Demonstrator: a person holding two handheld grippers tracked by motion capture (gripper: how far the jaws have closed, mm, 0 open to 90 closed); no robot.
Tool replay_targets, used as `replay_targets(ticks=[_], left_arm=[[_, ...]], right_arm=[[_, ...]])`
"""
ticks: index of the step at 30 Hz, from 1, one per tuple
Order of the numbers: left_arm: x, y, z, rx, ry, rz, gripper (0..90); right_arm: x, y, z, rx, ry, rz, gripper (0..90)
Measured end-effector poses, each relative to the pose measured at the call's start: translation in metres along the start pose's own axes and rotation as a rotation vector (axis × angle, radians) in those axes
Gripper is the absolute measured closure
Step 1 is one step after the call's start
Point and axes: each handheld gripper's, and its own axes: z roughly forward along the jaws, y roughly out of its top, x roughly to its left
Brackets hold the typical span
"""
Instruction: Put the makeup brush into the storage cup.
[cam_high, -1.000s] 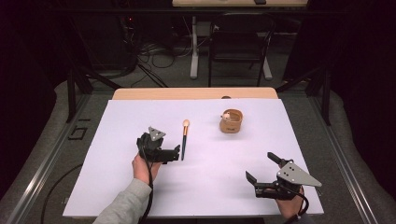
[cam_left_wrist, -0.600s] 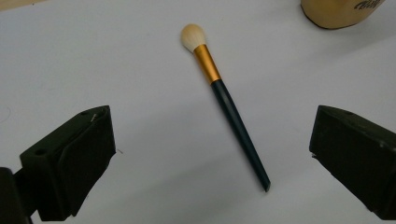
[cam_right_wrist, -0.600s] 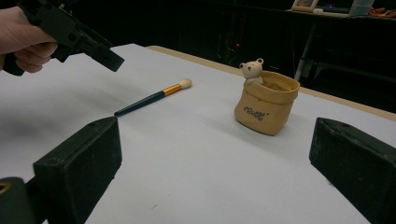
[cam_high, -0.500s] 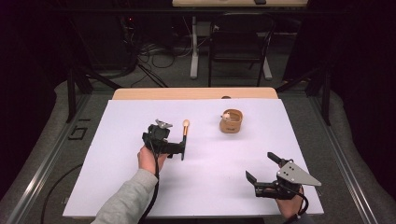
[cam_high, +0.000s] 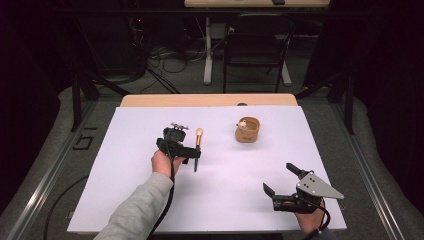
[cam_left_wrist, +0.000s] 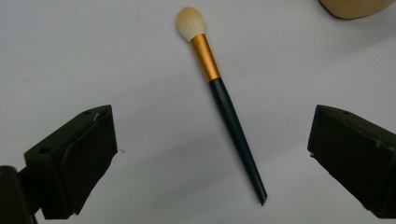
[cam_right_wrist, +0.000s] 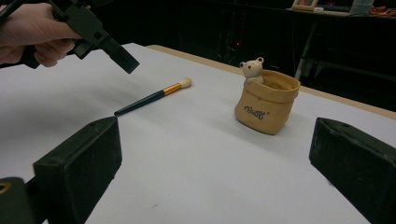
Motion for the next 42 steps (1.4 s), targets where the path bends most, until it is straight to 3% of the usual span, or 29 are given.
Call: replay_targets(ticks=[13, 19, 42], left_arm=[[0.006, 0.011, 0.014, 0.074, 0.009, -0.033, 0.4], [0.007, 0.016, 0.020, 0.108, 0.018, -0.028, 0.5], [0.004, 0.031, 0.037, 0.186, 0.013, -0.059, 0.3]], right_arm=[[-0.001, 0.000, -0.001, -0.002, 0.001, 0.006, 2.0], [0.000, 0.000, 0.000, 0.005, 0.000, 0.004, 2.0], [-0.001, 0.000, 0.000, 0.011, 0.007, 0.006, 2.2]])
